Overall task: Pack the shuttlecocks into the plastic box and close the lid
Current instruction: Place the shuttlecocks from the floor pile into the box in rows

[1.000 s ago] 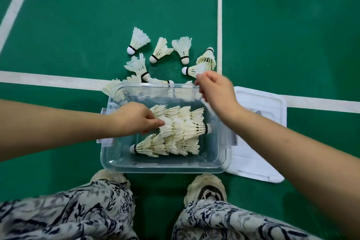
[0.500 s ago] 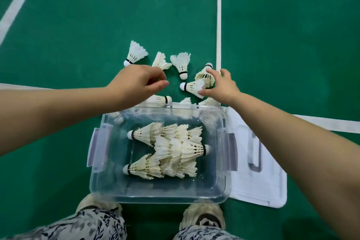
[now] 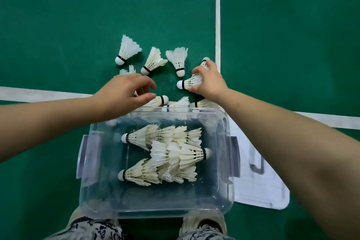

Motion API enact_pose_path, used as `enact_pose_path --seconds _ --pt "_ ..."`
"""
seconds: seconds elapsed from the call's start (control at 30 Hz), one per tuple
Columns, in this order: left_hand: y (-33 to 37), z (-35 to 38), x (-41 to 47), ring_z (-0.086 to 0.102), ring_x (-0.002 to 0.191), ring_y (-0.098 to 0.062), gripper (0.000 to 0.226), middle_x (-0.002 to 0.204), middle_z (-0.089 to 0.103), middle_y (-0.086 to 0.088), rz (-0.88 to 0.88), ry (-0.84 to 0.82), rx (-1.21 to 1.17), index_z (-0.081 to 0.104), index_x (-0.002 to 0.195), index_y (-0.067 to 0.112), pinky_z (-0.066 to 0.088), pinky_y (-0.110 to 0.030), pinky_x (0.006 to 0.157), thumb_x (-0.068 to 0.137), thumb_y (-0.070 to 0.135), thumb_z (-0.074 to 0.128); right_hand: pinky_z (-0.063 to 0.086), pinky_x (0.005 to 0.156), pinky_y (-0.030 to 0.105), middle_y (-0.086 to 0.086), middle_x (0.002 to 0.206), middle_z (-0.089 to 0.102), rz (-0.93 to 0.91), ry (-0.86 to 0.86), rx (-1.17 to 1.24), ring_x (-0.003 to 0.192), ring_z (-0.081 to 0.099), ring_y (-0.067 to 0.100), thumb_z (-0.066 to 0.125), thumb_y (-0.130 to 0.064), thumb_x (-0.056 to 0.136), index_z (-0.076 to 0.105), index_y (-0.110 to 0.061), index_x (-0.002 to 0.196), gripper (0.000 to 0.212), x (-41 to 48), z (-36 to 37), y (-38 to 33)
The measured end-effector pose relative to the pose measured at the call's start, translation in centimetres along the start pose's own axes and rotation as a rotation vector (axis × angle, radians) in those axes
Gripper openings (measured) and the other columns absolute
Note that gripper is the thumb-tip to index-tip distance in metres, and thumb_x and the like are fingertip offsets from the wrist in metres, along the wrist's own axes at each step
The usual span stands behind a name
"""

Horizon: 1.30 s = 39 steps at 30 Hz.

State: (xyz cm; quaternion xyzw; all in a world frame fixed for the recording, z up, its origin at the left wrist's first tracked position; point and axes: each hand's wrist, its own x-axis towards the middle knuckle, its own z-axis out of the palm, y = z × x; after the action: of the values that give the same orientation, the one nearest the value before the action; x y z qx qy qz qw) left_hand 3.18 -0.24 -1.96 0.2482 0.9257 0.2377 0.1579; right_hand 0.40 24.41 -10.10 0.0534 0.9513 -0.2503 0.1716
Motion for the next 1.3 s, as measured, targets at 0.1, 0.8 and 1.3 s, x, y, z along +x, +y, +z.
enact_pose_path --seconds 0.1,0.8,1.3 --pt "0.3 0.0 -0.2 0.054 0.076 -0.011 0.023 0.092 0.055 0.005 0.016 0.013 -0.017 0.061 0.106 0.016 0.040 -0.025 0.070 0.088 0.031 0.057 0.037 0.106 0.040 0.008 0.153 0.017 -0.006 0.033 0.009 0.127 0.040 0.038 0.075 -0.033 0.073 0.055 -0.025 0.119 0.051 -0.7 -0.1 0.1" --pt "7.1 0.1 -3.1 0.058 0.088 -0.015 0.025 0.112 0.061 0.000 -0.504 -0.223 -1.153 0.057 0.108 0.021 0.048 -0.029 0.081 0.091 0.036 0.048 0.026 0.092 0.015 0.001 0.147 0.023 -0.071 0.215 0.370 0.135 0.030 0.011 0.073 -0.037 0.075 0.054 -0.026 0.115 0.045 -14.5 -4.7 -8.1" --pt "4.5 0.3 -7.0 0.056 0.080 -0.016 0.029 0.088 0.062 0.005 -0.047 -0.218 -0.049 0.049 0.099 0.036 0.043 -0.029 0.068 0.081 0.059 0.049 0.030 0.095 0.022 -0.005 0.126 0.029 -0.071 0.128 0.531 0.112 0.038 0.010 0.054 -0.034 0.091 0.050 -0.025 0.099 0.012 -17.5 -3.1 -6.9"
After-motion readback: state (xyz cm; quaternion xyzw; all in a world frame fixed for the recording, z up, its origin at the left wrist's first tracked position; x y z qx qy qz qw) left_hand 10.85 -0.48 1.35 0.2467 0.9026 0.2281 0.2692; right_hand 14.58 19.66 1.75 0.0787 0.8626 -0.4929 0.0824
